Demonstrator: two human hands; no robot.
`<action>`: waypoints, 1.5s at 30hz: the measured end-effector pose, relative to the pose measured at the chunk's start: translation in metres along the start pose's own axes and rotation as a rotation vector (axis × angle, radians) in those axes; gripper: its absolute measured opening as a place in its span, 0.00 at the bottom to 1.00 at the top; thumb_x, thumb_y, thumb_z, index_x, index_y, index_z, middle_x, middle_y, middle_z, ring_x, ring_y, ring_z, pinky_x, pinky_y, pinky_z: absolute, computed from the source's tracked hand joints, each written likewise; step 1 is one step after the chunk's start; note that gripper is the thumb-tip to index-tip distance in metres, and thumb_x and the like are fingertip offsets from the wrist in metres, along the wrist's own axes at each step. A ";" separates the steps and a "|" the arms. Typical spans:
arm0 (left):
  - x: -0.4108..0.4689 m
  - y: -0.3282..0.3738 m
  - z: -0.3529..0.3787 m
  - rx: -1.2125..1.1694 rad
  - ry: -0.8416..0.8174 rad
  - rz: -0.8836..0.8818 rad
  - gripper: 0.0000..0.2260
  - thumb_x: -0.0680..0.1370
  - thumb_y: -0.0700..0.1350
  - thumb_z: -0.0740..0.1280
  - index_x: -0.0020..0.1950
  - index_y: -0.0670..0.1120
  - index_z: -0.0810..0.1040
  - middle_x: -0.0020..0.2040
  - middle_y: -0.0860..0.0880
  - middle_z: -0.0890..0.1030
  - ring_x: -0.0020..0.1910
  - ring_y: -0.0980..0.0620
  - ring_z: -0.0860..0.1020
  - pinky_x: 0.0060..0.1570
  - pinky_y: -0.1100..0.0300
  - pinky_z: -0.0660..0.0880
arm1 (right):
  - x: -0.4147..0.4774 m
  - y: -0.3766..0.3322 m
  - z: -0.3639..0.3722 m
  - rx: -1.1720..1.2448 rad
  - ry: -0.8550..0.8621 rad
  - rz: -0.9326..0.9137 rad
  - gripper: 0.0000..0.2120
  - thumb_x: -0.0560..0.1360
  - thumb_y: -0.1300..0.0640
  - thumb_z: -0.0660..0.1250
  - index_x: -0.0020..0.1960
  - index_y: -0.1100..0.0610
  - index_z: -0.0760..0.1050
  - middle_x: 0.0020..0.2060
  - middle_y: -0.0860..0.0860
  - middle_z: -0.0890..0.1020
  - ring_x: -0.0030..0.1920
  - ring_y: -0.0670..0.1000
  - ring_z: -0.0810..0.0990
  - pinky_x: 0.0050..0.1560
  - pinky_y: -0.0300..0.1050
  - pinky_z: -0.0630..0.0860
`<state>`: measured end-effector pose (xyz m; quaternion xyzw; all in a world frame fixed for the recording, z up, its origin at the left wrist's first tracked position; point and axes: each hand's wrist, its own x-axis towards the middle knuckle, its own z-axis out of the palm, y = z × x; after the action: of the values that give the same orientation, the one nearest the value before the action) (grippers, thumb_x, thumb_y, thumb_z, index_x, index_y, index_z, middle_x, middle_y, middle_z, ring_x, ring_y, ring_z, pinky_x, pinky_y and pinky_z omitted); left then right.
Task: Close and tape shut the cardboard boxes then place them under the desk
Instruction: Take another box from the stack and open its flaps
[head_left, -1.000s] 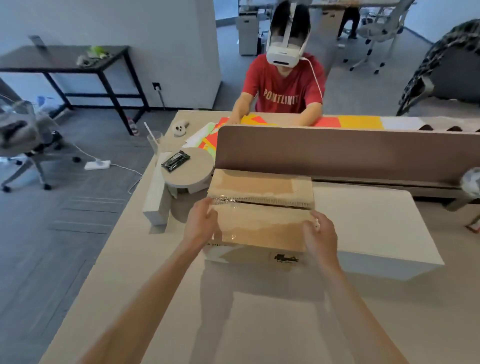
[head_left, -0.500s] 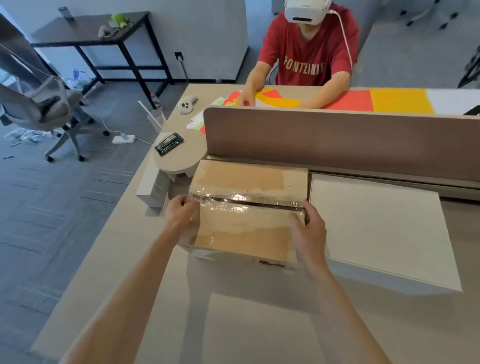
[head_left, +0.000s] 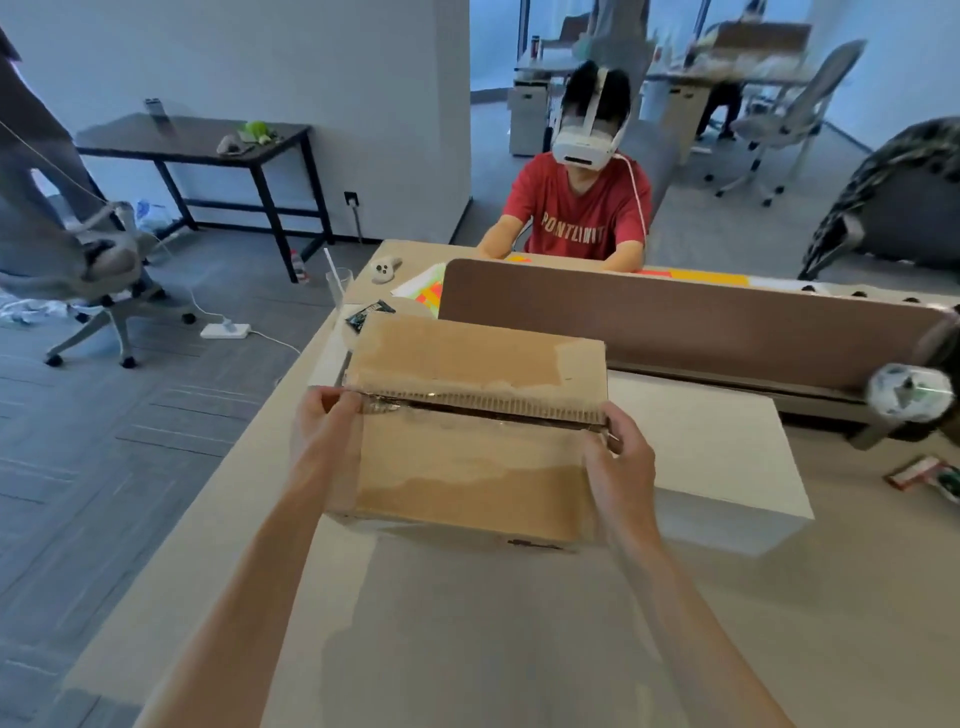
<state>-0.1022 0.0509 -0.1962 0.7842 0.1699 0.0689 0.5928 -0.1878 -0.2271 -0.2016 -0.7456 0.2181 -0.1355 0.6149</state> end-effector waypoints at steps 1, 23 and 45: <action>-0.007 0.010 0.001 -0.017 -0.008 0.015 0.09 0.77 0.49 0.64 0.53 0.46 0.74 0.46 0.51 0.76 0.48 0.50 0.74 0.49 0.52 0.71 | -0.008 -0.008 -0.009 0.004 0.025 -0.042 0.16 0.71 0.54 0.63 0.57 0.44 0.78 0.54 0.43 0.82 0.58 0.47 0.78 0.60 0.53 0.77; -0.275 0.083 0.278 -0.100 -0.478 0.143 0.07 0.78 0.46 0.64 0.54 0.46 0.74 0.46 0.52 0.77 0.45 0.51 0.75 0.41 0.56 0.72 | -0.071 0.064 -0.376 0.058 0.609 -0.059 0.17 0.67 0.49 0.65 0.55 0.43 0.78 0.53 0.47 0.81 0.57 0.50 0.78 0.59 0.53 0.76; -0.412 -0.006 0.396 0.376 -0.700 -0.105 0.16 0.78 0.52 0.64 0.64 0.47 0.73 0.55 0.49 0.78 0.54 0.49 0.76 0.54 0.54 0.73 | -0.045 0.189 -0.547 0.065 0.315 0.234 0.10 0.77 0.62 0.65 0.52 0.49 0.80 0.49 0.46 0.83 0.53 0.47 0.79 0.48 0.43 0.73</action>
<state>-0.3648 -0.4502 -0.2772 0.8454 0.0072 -0.2650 0.4637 -0.5141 -0.7026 -0.2697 -0.6645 0.3922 -0.1848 0.6086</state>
